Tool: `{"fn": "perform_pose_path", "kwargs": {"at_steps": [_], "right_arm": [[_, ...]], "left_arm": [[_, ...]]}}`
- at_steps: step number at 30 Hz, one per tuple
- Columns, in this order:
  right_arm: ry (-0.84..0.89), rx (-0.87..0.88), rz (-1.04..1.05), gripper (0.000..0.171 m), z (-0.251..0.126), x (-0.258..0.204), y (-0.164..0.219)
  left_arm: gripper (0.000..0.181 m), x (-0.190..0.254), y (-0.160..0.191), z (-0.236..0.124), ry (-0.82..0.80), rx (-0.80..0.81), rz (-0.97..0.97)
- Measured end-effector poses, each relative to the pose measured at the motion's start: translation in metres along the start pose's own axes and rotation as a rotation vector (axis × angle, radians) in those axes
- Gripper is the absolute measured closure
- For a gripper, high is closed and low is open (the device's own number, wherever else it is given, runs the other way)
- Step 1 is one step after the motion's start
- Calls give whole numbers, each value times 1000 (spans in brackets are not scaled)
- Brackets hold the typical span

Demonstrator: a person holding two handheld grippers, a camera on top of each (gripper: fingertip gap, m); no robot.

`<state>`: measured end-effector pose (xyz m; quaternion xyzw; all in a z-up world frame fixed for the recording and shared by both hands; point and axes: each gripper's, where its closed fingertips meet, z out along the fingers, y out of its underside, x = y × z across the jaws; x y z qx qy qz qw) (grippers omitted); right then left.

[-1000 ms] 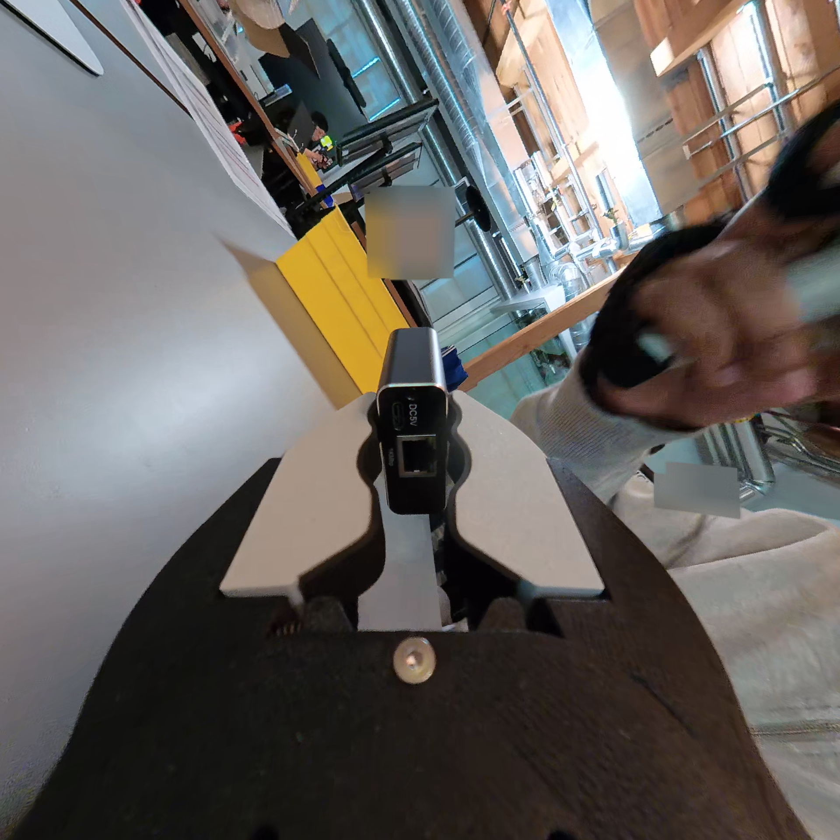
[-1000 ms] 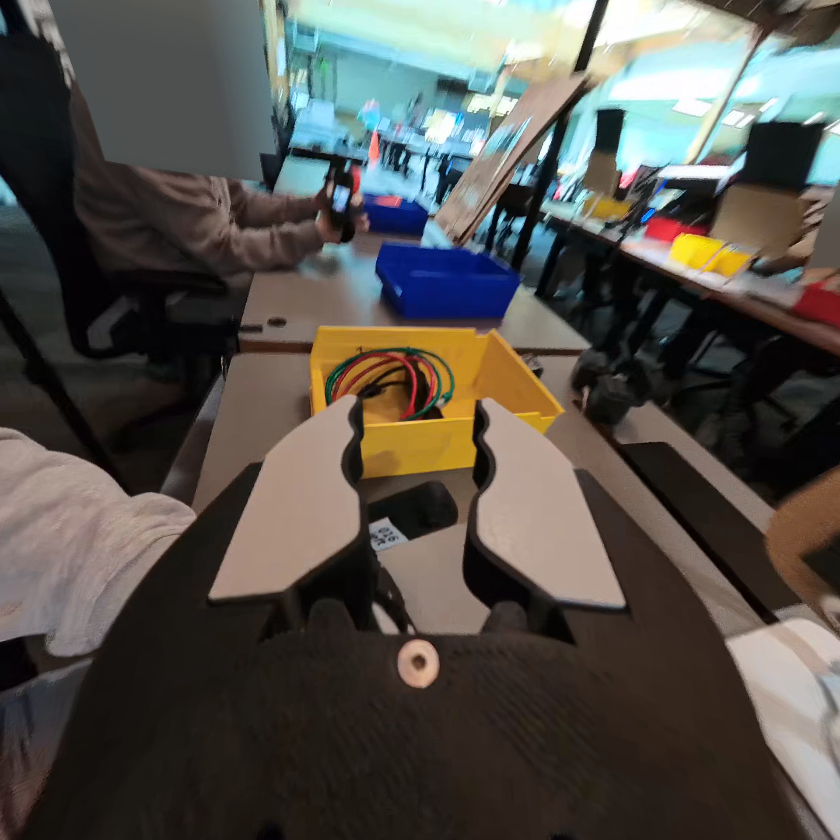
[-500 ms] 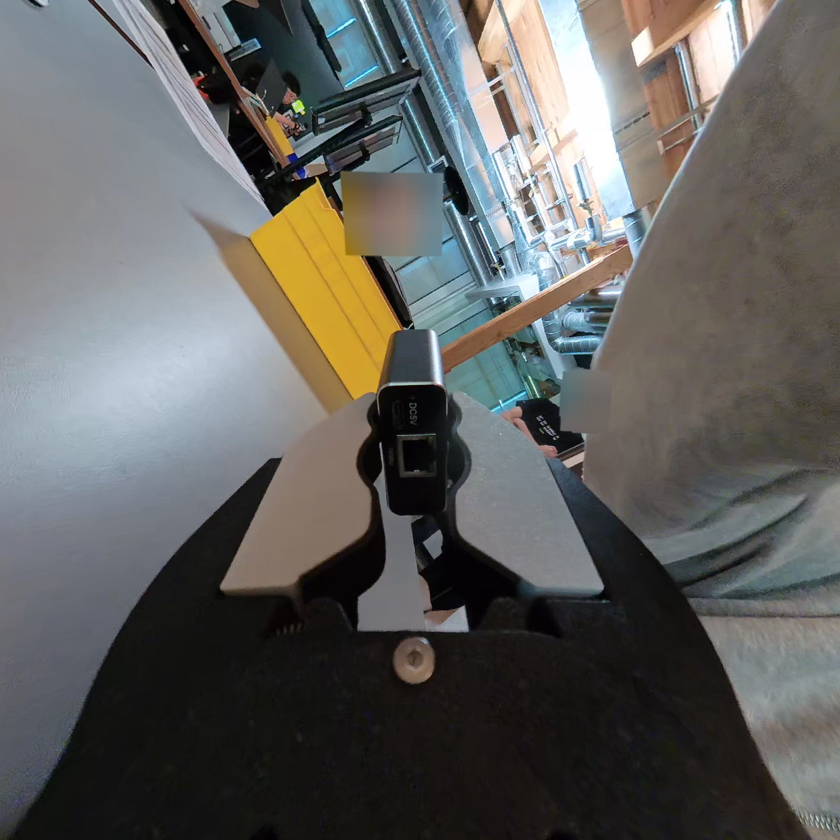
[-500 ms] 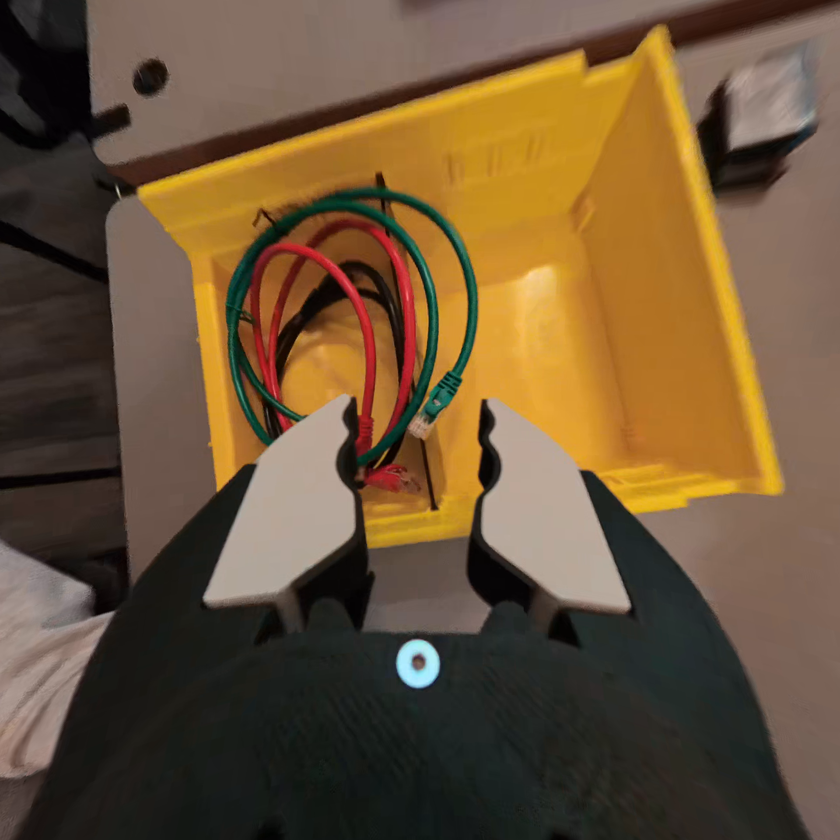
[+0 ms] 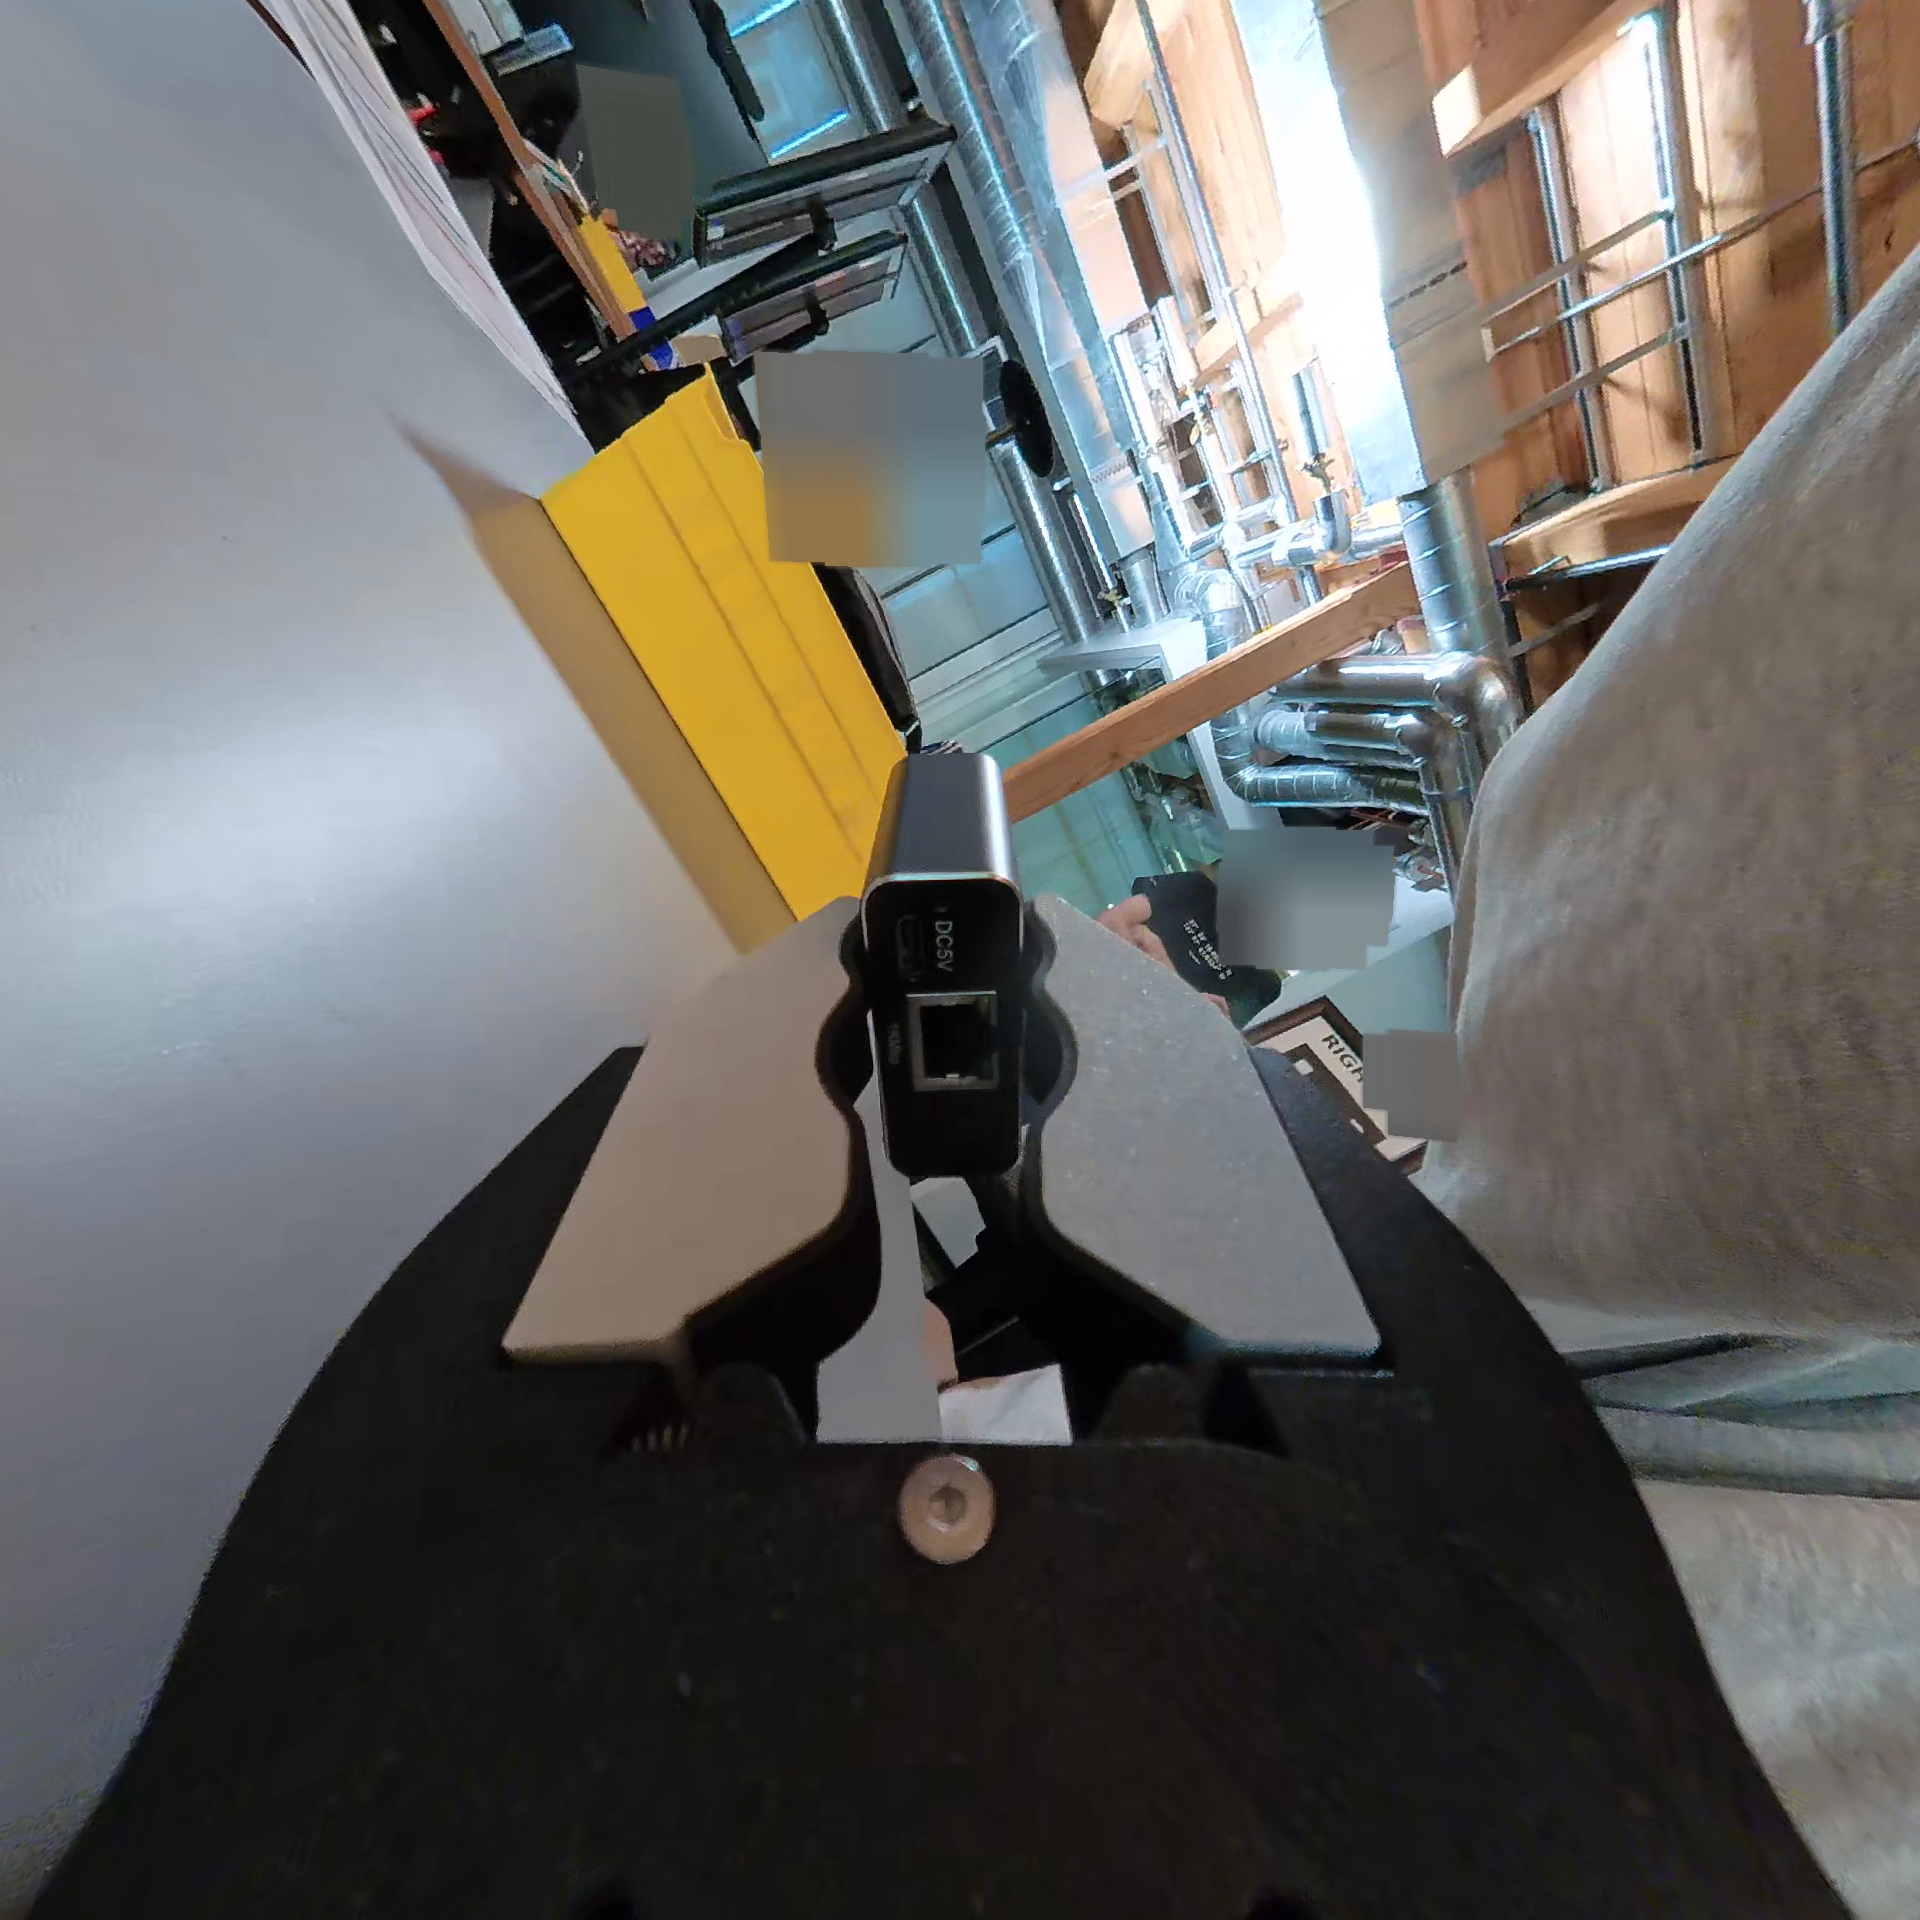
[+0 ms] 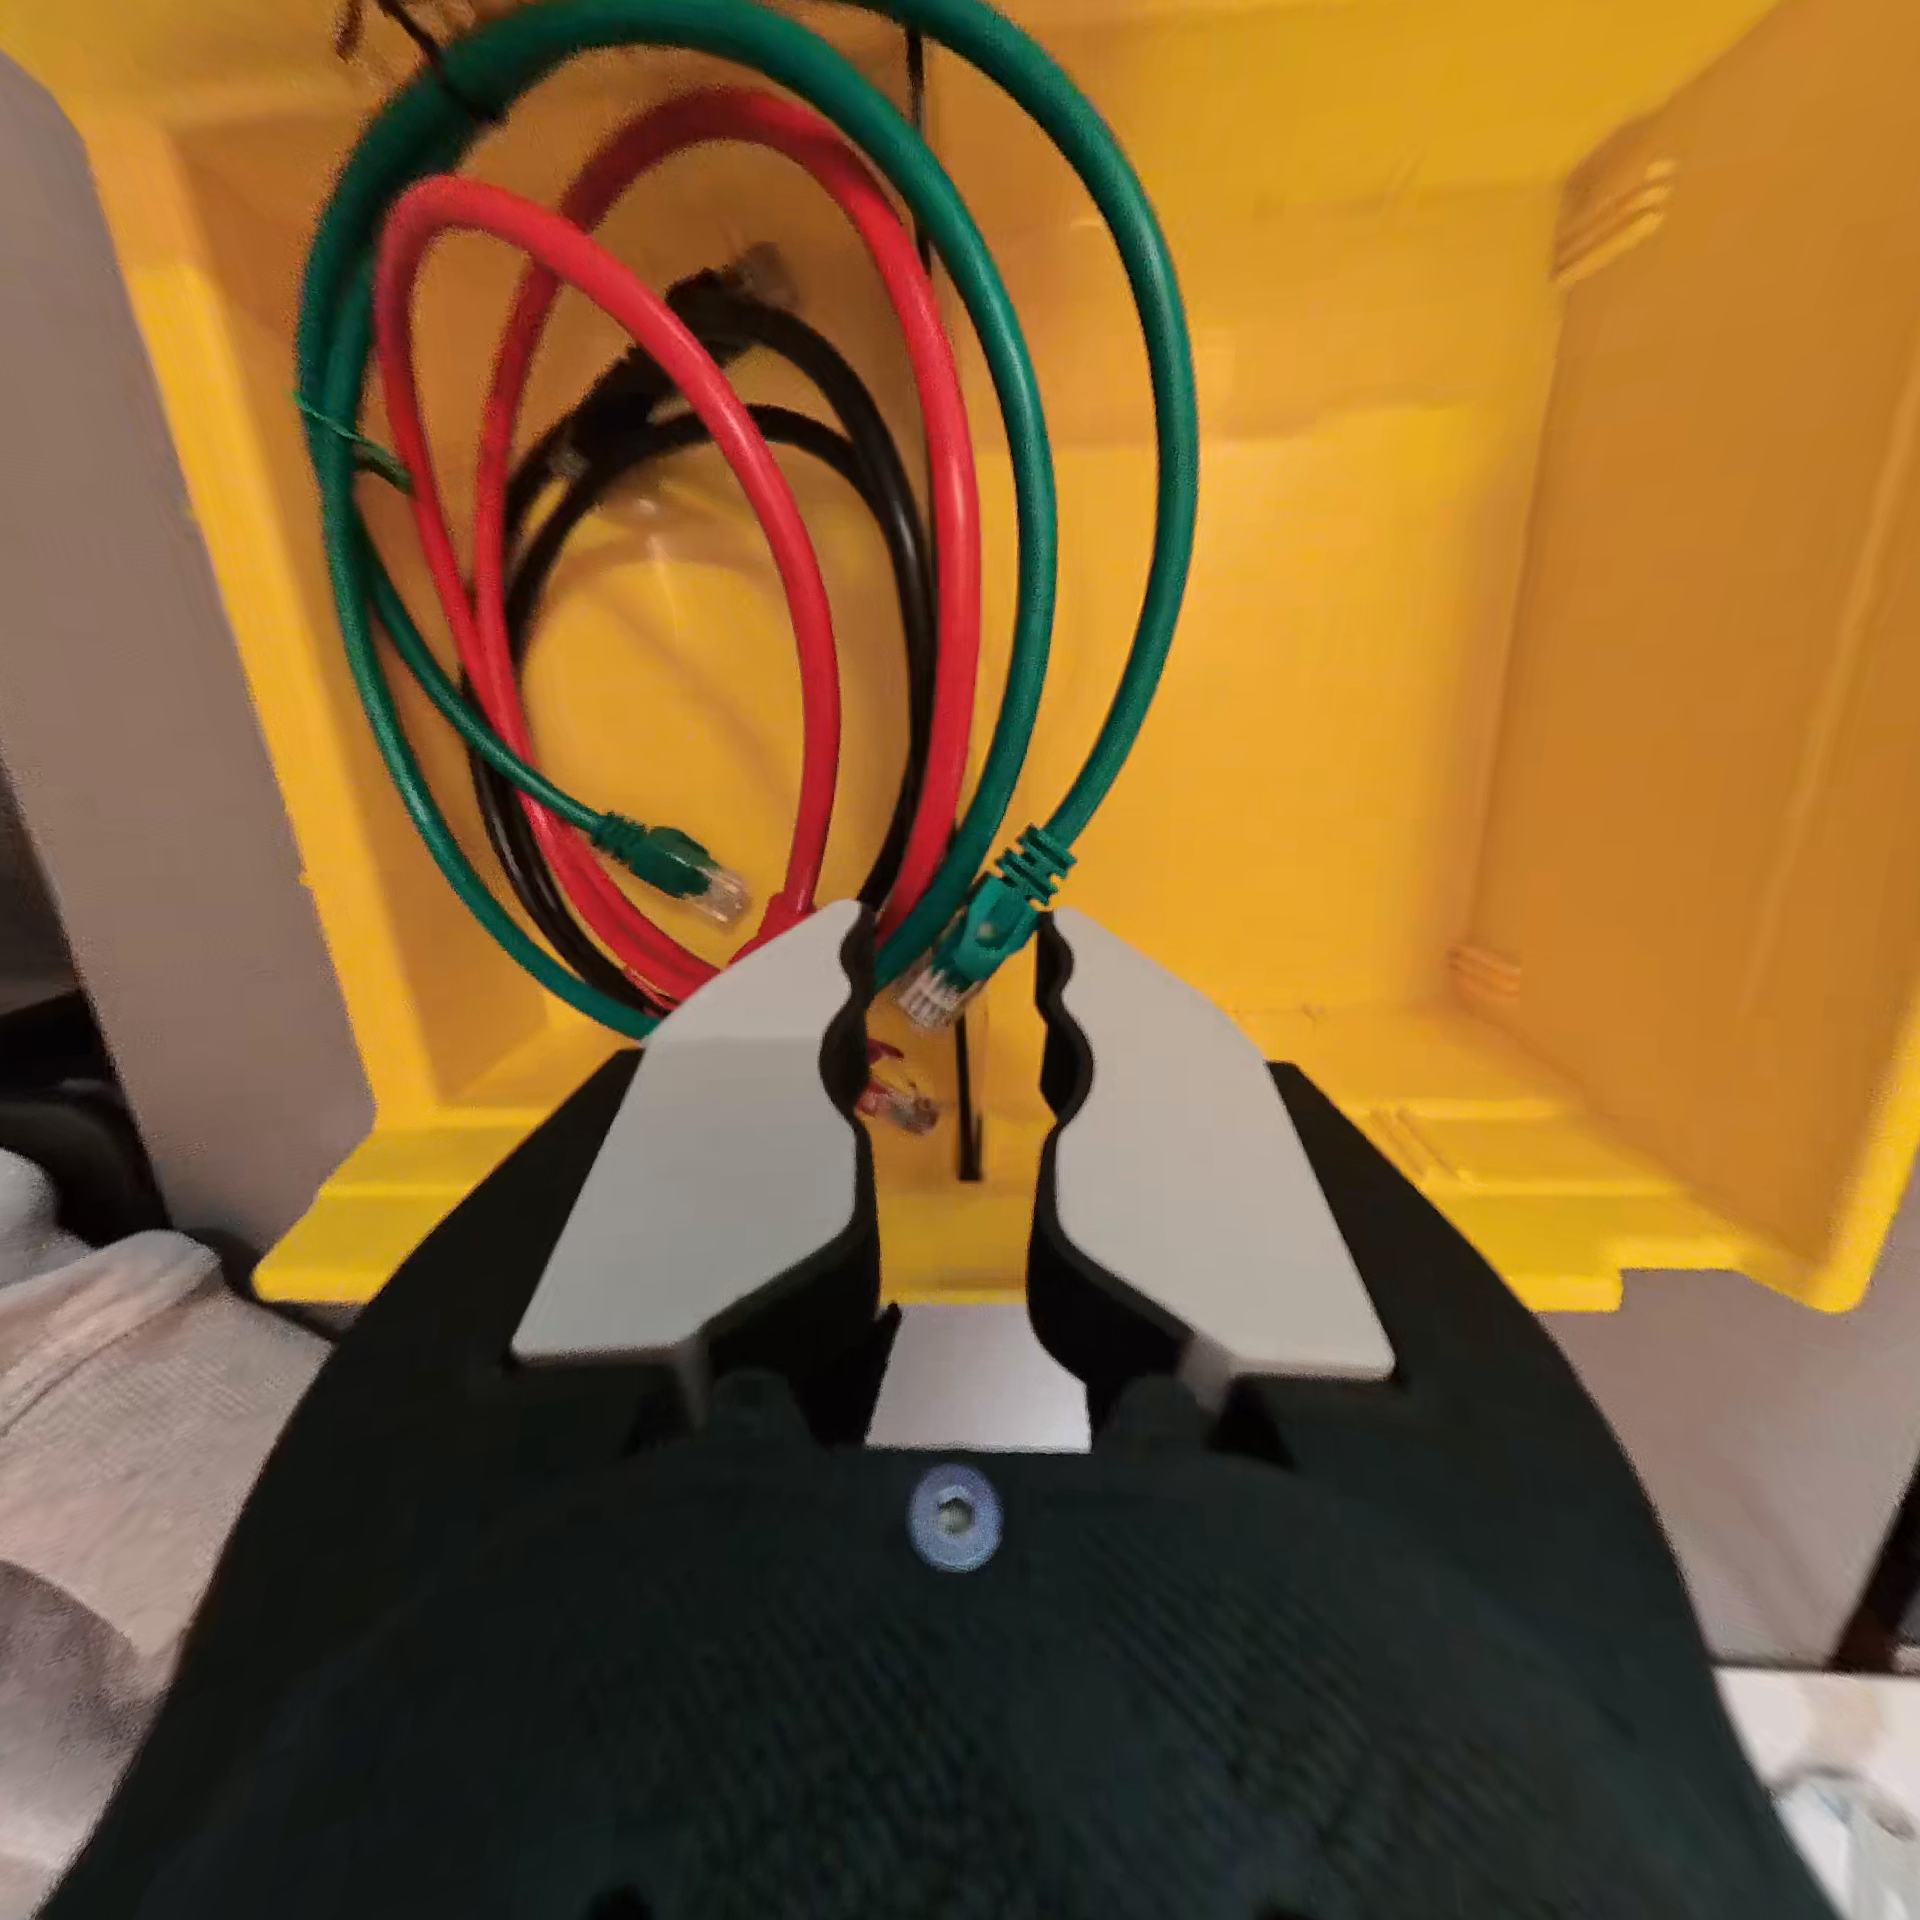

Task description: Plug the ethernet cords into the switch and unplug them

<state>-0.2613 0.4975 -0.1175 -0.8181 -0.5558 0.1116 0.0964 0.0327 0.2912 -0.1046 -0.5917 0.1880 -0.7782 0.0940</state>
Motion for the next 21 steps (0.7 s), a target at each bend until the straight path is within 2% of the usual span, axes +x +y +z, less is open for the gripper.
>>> {"fn": "perform_pose_path", "kwargs": {"at_steps": [7,10,12,17,21], "right_arm": [[-92,196,68,146,-35,-9,-9],[-40,230,35,149,-44,-5,-7],[-27,314,21,152,-62,-6,-15],[-58,629,20,153,-142,-18,-43],[-93,890,34,153,-220,-28,-43]], "left_arm": [[157,-1,2,1,-2,-12,0],[157,-1,3,2,-7,-15,4],[157,-1,3,2,-6,-19,5],[157,-1,4,2,-1,-21,-2],[157,0,2,1,5,-13,-11]]}}
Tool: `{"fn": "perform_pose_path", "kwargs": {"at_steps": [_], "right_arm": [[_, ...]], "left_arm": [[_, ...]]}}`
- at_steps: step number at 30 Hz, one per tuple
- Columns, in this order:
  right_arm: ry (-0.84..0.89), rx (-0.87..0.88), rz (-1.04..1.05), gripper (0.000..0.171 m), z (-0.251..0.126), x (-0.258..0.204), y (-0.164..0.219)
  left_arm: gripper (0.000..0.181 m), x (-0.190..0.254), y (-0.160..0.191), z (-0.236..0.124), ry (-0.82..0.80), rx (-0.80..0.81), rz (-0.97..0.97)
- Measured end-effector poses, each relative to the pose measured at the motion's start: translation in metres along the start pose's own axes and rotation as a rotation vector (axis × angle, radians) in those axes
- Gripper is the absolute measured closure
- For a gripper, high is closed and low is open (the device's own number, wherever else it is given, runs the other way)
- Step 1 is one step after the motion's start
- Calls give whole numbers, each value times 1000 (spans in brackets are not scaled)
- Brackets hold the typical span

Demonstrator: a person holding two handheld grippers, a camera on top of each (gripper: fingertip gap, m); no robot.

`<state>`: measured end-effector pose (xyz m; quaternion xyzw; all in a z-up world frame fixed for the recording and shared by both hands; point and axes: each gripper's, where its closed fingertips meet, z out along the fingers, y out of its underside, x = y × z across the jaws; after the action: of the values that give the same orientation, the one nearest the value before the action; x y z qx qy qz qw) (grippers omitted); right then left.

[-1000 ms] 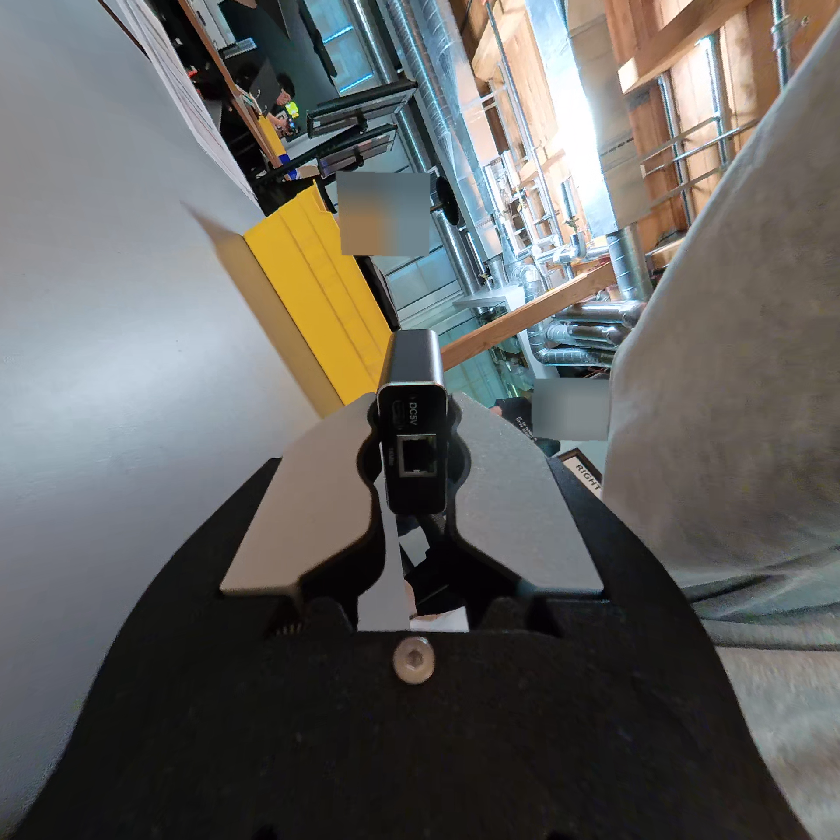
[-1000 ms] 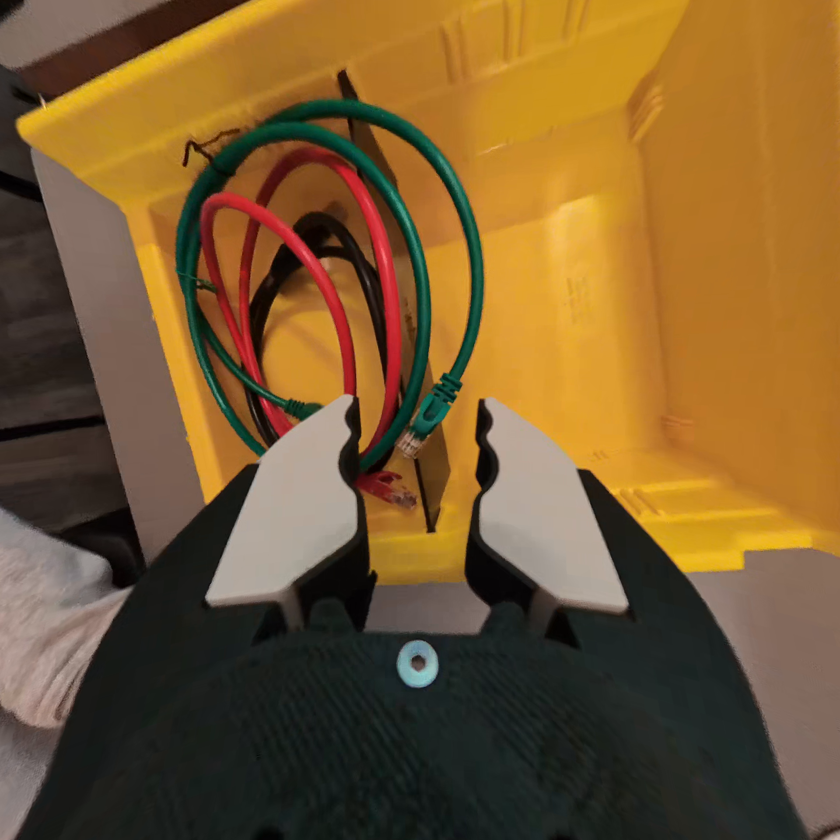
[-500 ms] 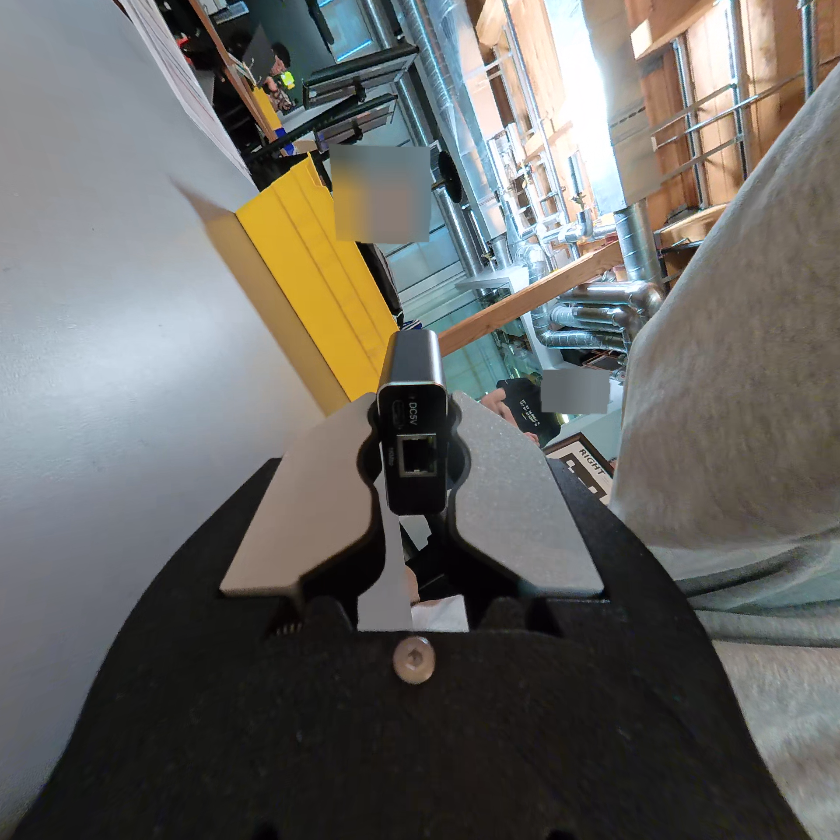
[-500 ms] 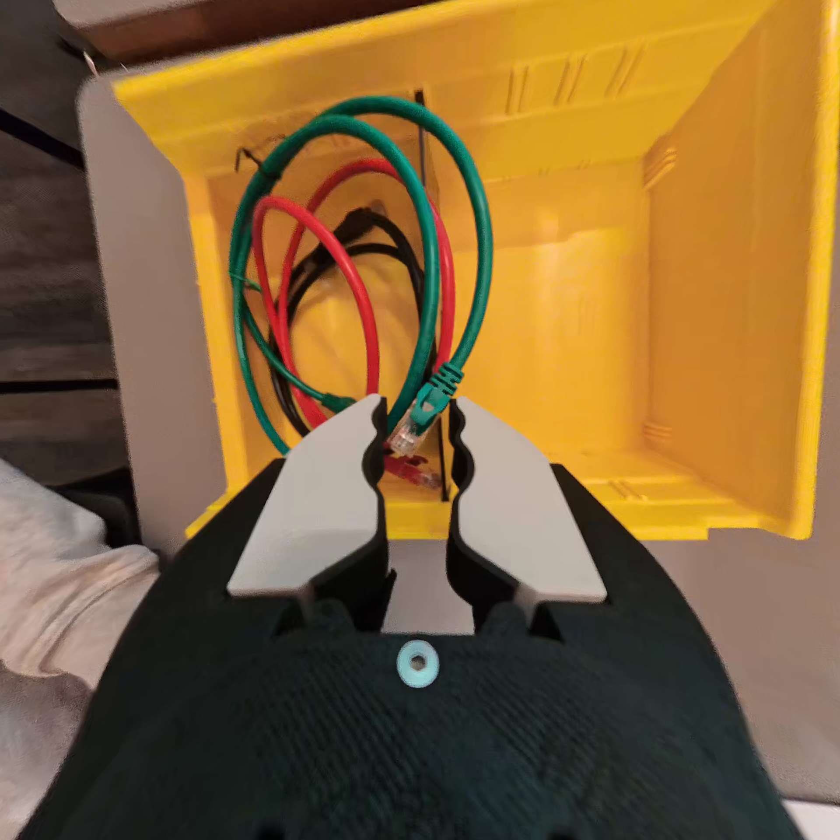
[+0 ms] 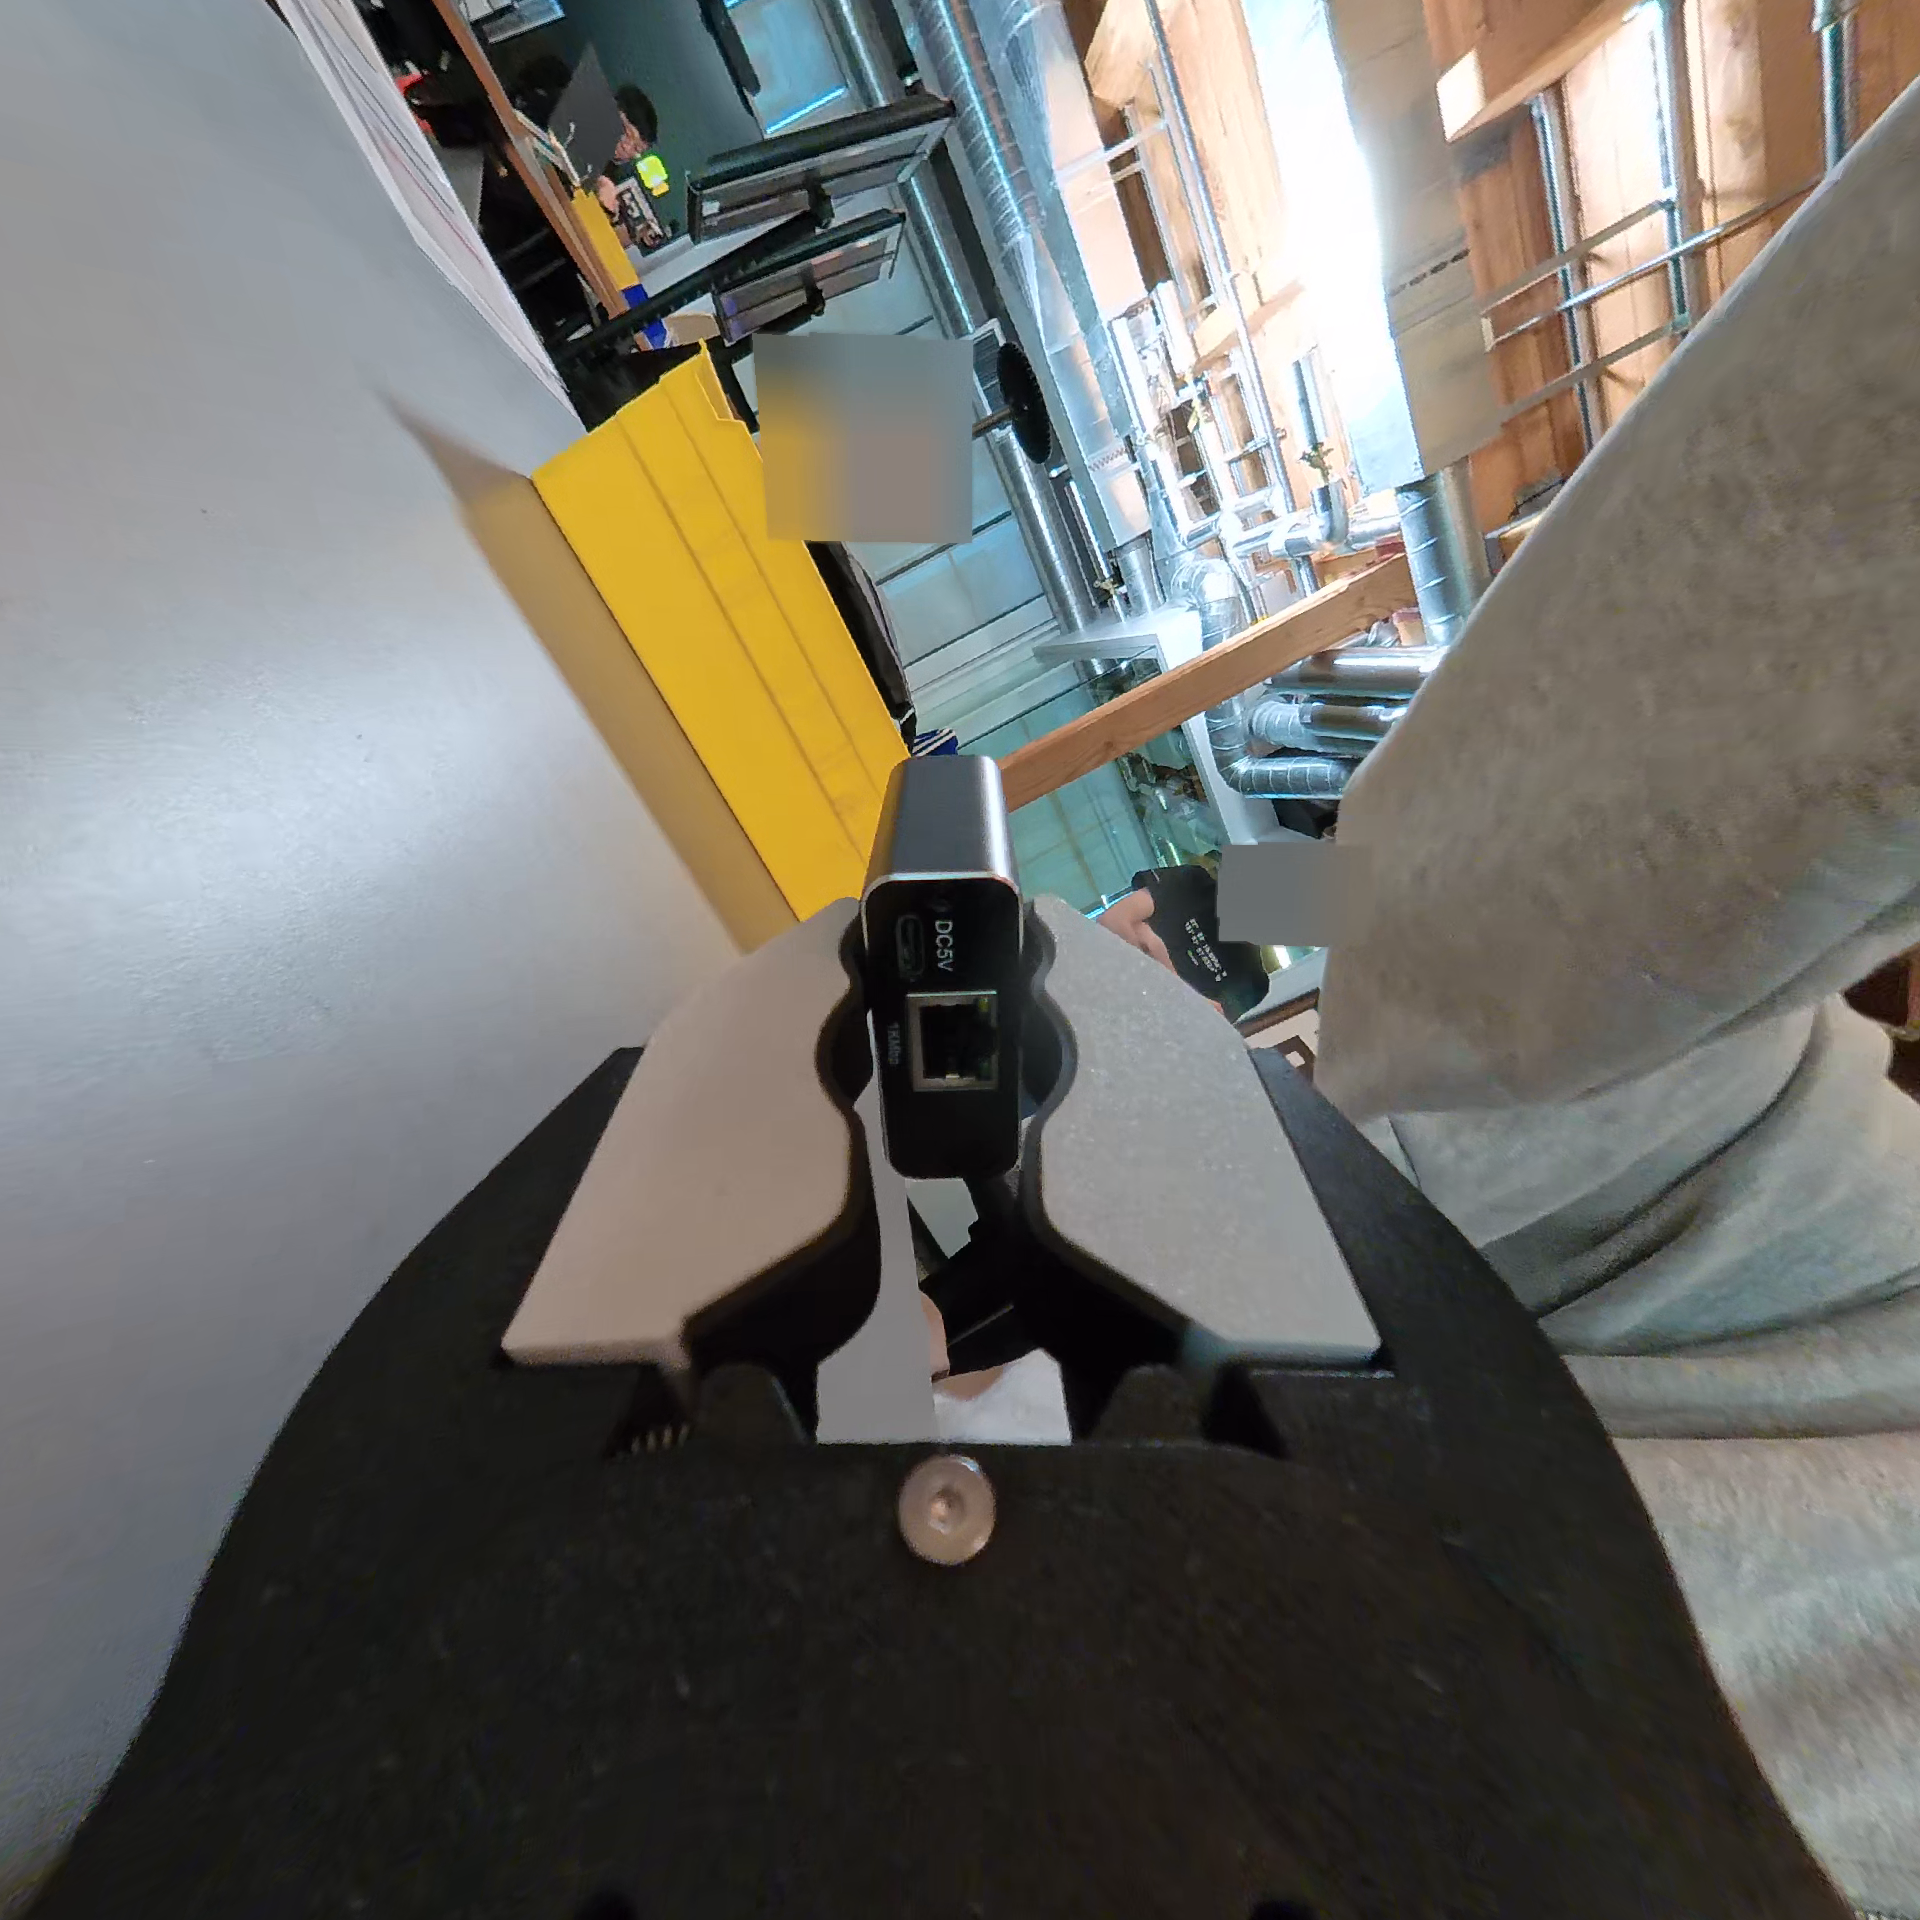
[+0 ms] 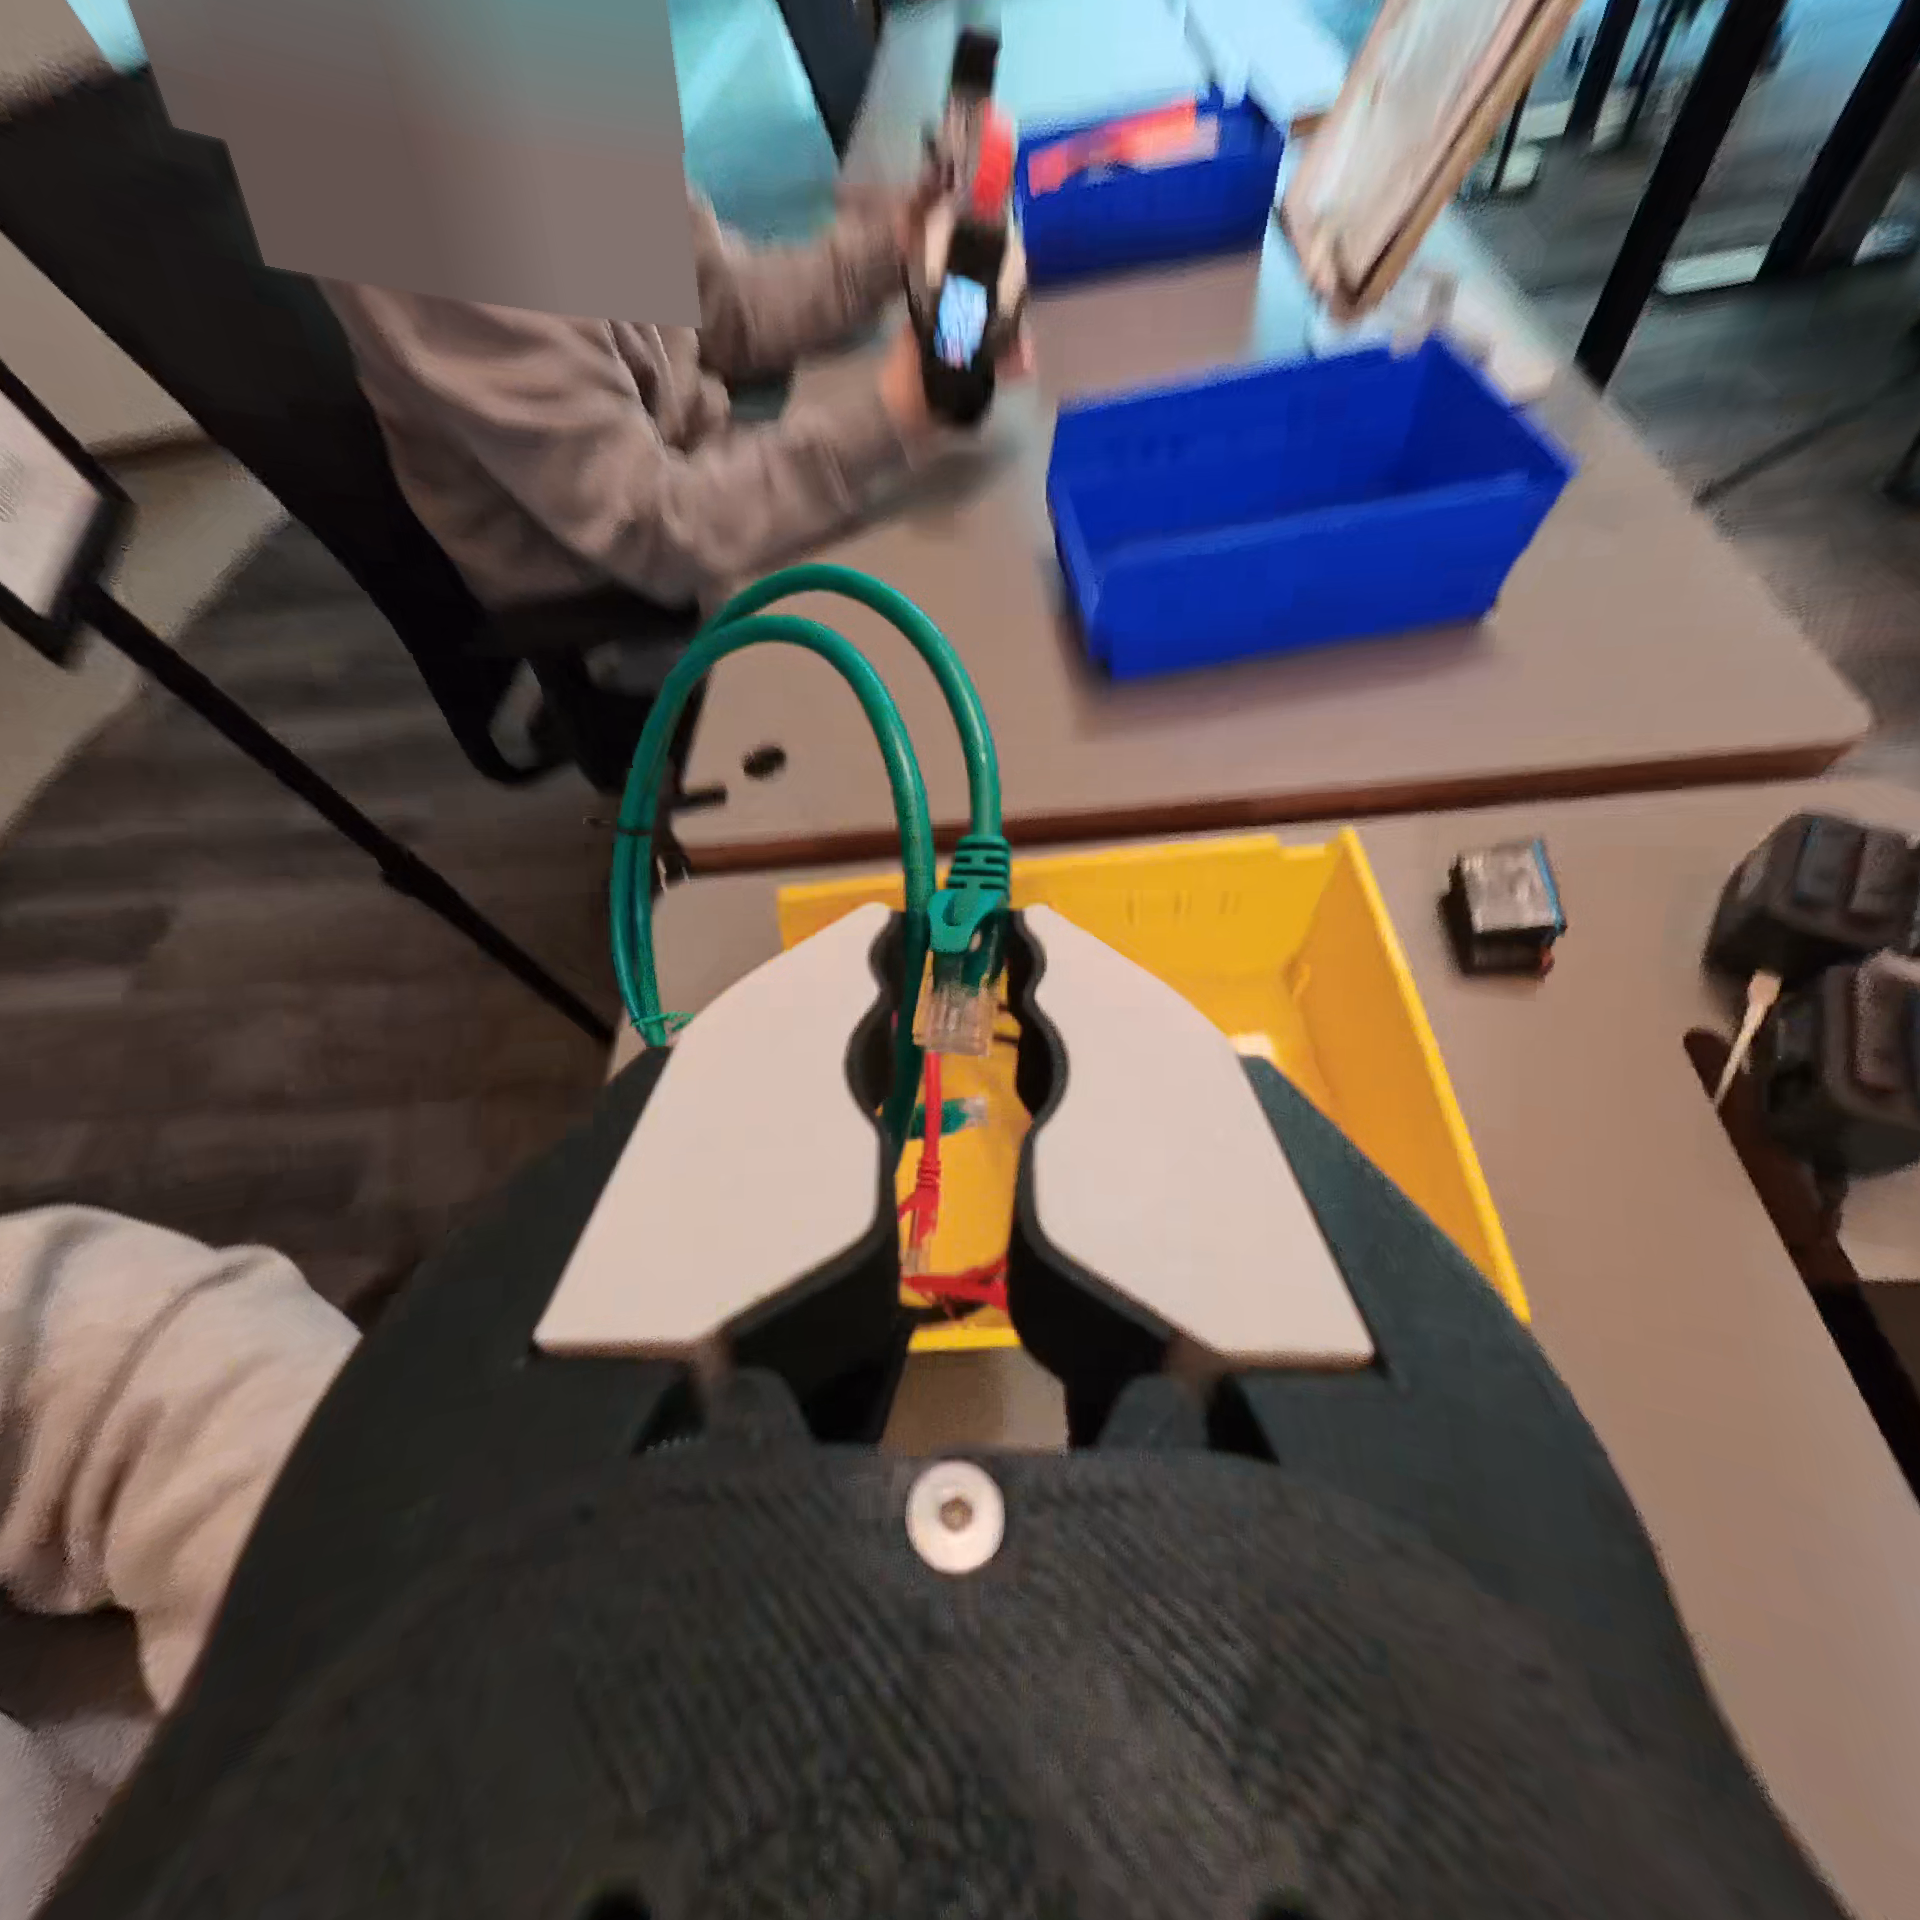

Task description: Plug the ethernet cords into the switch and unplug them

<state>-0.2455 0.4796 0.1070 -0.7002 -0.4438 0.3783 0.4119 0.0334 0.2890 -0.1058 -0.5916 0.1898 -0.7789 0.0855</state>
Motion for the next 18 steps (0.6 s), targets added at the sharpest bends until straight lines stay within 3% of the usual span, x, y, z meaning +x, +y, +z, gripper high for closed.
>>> {"fn": "perform_pose_path", "kwargs": {"at_steps": [4,9,18], "right_arm": [[20,133,7,153,-64,-12,-18],[117,236,36,153,-157,-19,4],[428,157,91,153,-304,-32,136]], "left_arm": [[157,0,0,-1,0,2,-1],[157,1,0,-1,0,5,-1],[158,-4,-11,-8,-10,76,-22]]}}
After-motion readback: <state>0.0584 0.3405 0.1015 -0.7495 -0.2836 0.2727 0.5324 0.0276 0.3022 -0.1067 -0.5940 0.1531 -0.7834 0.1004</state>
